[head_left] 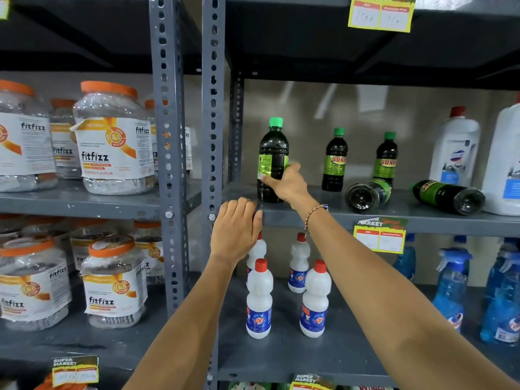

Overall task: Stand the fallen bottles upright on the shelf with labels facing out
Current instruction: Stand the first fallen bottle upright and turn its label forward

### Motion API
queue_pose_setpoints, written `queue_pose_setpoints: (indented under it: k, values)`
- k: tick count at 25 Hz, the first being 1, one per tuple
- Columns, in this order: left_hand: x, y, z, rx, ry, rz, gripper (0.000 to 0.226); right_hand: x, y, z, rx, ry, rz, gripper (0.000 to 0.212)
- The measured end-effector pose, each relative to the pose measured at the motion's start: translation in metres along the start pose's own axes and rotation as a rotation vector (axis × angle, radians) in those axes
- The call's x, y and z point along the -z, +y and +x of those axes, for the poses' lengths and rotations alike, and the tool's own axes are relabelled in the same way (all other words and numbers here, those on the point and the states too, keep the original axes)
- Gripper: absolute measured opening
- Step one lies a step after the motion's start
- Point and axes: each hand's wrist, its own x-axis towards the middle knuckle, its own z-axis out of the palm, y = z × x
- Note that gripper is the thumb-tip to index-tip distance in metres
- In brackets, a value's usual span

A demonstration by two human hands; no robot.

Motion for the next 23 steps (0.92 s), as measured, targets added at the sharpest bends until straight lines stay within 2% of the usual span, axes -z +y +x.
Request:
queue_pose_setpoints:
  k: [9, 15, 18, 21, 23]
  values:
    - [0.000, 0.000, 0.000, -0.027, 0.035, -0.029, 0.053, -0.005, 0.017, 0.001, 0.020, 0.074, 0.189, 0.067]
    - [-0.003, 0.000, -0.001, -0.029, 0.037, -0.009, 0.053, 0.001, 0.017, 0.003, -0.031, -0.088, 0.269, 0.068]
    - [-0.004, 0.000, -0.003, -0.026, 0.039, 0.005, 0.048, -0.001, 0.021, 0.006, -0.049, -0.049, 0.267, 0.066]
    - [-0.004, 0.000, -0.002, -0.015, 0.027, -0.011, 0.039, -0.003, 0.022, 0.009, -0.075, 0.008, 0.268, 0.075]
    - [-0.004, 0.002, -0.003, 0.003, 0.018, -0.016, 0.038, -0.001, 0.022, 0.011, -0.092, -0.033, 0.304, 0.077]
